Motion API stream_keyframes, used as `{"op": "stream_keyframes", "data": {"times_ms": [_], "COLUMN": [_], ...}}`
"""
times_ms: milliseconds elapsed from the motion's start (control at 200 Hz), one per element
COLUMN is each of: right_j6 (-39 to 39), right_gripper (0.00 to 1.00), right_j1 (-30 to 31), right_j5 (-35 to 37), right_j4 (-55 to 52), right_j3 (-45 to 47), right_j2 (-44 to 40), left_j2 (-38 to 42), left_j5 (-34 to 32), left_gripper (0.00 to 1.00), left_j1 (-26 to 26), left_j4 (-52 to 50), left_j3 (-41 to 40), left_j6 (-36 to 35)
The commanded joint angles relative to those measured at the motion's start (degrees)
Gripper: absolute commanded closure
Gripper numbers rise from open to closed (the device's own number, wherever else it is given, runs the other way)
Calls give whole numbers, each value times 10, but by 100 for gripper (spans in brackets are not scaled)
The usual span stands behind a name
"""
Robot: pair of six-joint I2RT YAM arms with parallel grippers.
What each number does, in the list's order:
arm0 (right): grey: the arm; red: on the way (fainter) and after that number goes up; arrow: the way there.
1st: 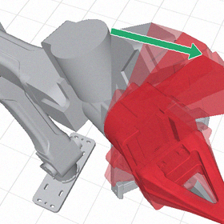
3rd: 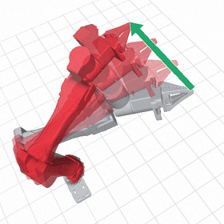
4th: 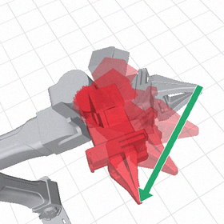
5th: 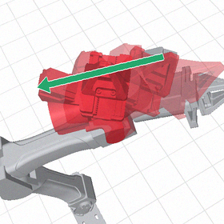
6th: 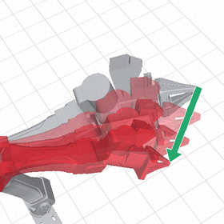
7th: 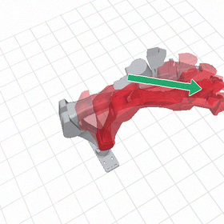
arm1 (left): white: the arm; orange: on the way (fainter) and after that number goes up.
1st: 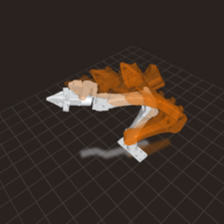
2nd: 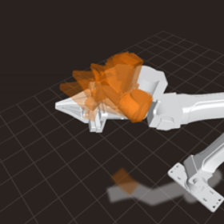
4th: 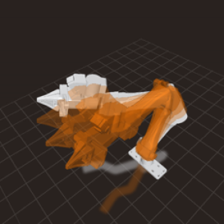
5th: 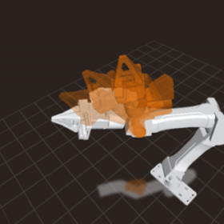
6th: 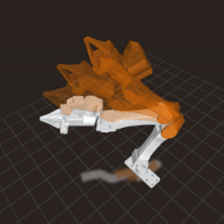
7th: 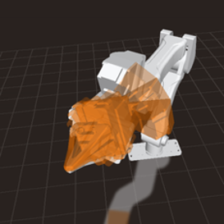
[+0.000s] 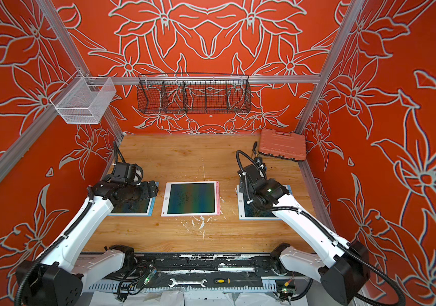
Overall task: Place the stylus back onto the writing tablet
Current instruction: Reset both arms
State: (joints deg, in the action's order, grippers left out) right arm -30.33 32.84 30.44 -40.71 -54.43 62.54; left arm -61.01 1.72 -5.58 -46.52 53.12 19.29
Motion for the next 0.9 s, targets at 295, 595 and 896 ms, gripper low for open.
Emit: {"op": "stream_keyframes", "data": {"times_ms": [295, 595, 896], "right_j6": [55, 139, 287], "right_gripper": [3, 3, 3], "right_j1": [-57, -76, -76], "right_j5": [45, 179, 97], "right_j4": [108, 240, 362], "right_j3": [157, 277, 385], "right_j2": [-160, -227, -284], "left_j2": [57, 66, 171], "left_j5": [-156, -198, -214], "left_gripper": [3, 3, 3], "left_j1": [2, 2, 2], "left_j4": [37, 68, 196], "left_j3": [-49, -88, -209], "left_j6": [40, 6, -60]}}
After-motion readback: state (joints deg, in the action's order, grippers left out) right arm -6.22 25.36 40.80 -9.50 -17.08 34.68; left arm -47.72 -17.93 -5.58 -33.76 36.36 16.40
